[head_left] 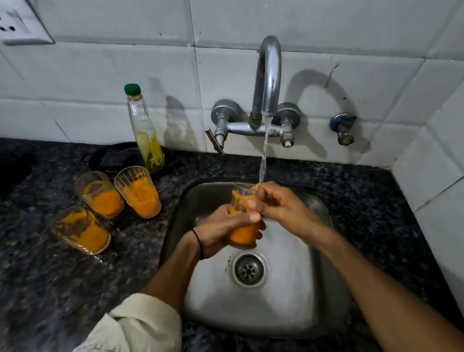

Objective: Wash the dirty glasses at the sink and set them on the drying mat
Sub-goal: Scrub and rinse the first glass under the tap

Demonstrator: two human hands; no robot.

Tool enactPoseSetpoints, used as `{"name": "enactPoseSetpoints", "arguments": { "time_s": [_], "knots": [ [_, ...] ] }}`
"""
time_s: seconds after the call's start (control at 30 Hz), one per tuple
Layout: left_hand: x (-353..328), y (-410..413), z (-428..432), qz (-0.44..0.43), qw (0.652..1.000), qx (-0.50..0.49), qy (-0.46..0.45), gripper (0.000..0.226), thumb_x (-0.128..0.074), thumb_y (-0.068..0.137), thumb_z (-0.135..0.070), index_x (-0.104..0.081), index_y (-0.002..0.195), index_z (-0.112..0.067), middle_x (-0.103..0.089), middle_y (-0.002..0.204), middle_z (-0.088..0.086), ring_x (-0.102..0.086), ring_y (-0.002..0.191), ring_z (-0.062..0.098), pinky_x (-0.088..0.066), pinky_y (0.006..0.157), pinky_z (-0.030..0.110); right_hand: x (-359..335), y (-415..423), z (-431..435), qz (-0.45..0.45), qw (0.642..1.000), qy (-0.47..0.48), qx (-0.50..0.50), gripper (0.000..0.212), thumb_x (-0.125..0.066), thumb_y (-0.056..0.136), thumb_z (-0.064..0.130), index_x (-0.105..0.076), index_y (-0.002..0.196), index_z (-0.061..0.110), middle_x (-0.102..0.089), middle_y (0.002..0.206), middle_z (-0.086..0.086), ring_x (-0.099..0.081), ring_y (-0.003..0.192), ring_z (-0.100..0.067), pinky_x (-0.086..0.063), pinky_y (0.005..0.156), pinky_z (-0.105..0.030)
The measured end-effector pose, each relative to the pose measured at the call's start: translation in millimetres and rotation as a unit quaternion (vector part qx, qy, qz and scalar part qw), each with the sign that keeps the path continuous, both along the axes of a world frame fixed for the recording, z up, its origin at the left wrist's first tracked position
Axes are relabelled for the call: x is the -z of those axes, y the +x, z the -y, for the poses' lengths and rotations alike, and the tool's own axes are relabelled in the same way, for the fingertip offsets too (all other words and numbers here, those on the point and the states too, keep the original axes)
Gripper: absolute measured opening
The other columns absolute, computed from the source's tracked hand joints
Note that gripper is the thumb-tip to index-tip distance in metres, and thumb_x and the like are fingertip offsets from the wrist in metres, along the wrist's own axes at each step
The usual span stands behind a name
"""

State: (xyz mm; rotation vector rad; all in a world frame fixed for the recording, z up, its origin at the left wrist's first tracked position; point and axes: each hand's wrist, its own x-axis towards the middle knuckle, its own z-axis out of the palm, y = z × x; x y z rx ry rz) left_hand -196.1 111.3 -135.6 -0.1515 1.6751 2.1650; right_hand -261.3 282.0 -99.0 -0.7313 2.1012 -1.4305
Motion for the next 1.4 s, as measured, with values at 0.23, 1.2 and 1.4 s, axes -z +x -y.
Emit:
{"name": "enactPoseSetpoints", "arguments": {
  "time_s": [0.23,1.2,1.4],
  "knots": [
    [-2,-3,-17,-0.072,0.988,-0.129,-0.054,0.056,-0.088,0.057,-0.029,-0.067,0.106,-0.015,-0.074,0.094,0.003,-0.069,0.089,0.018,-0.055,0.074,0.029,0,-2,-1,-0.274,0.957,0.089,0.027,0.046,-0.046,0.09,0.057,-0.061,0.097,0.014,-0.048,0.105,0.01,-0.028,0.109,-0.001,-0.028,0.1,-0.036],
    [3,-6,-47,-0.097,0.926,-0.213,-0.296,0.019,-0.065,0.089,-0.019,-0.057,0.106,-0.015,-0.067,0.09,-0.003,-0.065,0.086,0.016,-0.054,0.072,0.025,-16,25,24,-0.187,0.958,0.211,0.054,0.027,-0.041,0.106,0.03,-0.05,0.081,0.025,-0.054,0.08,0.006,-0.051,0.081,-0.01,-0.03,0.078,-0.03],
    [-5,-12,-35,-0.089,0.926,-0.184,-0.317,0.022,-0.072,0.08,-0.024,-0.06,0.098,-0.018,-0.069,0.09,-0.002,-0.066,0.084,0.016,-0.053,0.072,0.028,-13,24,21,-0.16,0.97,0.17,0.069,0.026,-0.042,0.105,0.03,-0.053,0.082,0.024,-0.055,0.08,0.01,-0.053,0.089,-0.011,-0.038,0.096,-0.043]
  ]
}}
